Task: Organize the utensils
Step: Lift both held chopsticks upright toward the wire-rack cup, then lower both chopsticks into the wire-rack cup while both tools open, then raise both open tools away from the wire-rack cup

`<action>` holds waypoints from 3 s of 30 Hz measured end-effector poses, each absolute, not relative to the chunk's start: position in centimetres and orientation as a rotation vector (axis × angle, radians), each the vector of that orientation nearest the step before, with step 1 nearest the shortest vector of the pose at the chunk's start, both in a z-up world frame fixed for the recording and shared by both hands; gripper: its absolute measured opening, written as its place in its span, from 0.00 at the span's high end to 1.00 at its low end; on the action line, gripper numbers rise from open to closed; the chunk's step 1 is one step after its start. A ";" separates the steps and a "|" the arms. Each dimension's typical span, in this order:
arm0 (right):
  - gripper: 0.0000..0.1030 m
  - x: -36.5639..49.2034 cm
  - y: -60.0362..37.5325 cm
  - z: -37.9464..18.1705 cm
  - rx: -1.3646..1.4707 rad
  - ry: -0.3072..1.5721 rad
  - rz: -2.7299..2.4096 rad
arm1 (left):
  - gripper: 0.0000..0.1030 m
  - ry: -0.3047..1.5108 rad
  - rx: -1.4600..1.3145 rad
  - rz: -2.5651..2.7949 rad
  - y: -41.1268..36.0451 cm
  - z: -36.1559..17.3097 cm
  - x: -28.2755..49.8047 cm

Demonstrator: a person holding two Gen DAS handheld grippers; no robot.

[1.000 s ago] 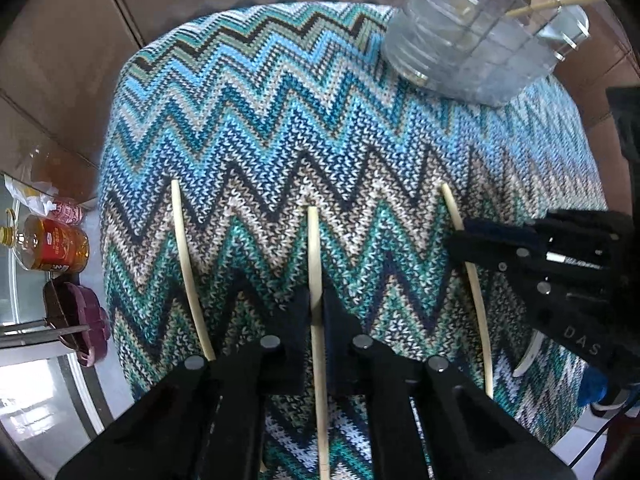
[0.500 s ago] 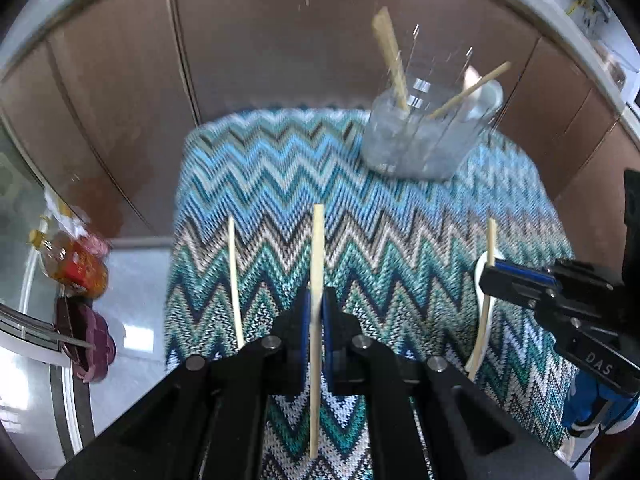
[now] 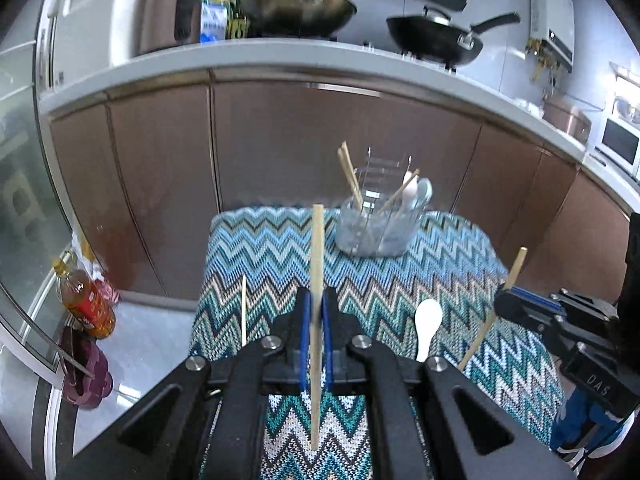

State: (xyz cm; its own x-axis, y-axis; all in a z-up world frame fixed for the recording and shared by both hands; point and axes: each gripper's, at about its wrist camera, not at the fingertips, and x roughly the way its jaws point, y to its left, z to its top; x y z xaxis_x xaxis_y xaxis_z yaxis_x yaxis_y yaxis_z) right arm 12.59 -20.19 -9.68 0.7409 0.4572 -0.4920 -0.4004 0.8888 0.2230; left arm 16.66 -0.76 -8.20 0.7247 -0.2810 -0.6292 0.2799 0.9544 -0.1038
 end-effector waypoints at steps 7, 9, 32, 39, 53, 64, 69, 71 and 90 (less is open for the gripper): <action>0.95 13.1 -21.1 -5.7 0.093 0.462 0.460 | 0.95 0.598 -0.013 -0.317 -1.3 -4.2 18.1; 0.95 14.4 -21.5 -4.5 0.094 0.432 0.455 | 0.95 0.575 -0.024 -0.325 -1.7 -3.0 19.1; 0.95 31.6 -26.7 -1.8 0.071 0.241 0.294 | 0.95 0.391 -0.194 -0.369 -11.5 -2.1 37.9; 0.95 34.2 -26.6 -5.5 0.057 0.294 0.282 | 0.95 0.433 -0.203 -0.332 -12.7 -6.0 41.5; 0.91 33.9 -25.5 -7.2 0.037 0.338 0.259 | 0.93 0.435 -0.196 -0.319 -11.9 -7.1 41.5; 0.78 28.6 -25.5 -2.3 0.044 0.259 0.223 | 0.55 0.398 -0.242 -0.306 -8.6 -2.4 35.9; 0.67 24.7 -24.8 -0.1 0.036 0.220 0.221 | 0.38 0.405 -0.296 -0.331 -6.8 -0.3 32.5; 0.66 23.1 -24.6 0.6 0.038 0.207 0.222 | 0.35 0.410 -0.312 -0.345 -6.1 0.2 31.3; 0.45 11.3 -23.6 2.6 0.055 0.158 0.229 | 0.32 0.350 -0.343 -0.261 -0.2 2.6 20.4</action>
State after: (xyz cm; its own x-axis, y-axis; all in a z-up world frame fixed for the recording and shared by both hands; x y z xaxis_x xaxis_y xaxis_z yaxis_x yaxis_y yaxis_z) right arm 11.32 -23.55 2.60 0.9615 0.2303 -0.1499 -0.2216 0.9725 0.0723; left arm 20.43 -0.19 2.63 0.9070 -0.3065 -0.2887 0.1896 0.9096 -0.3698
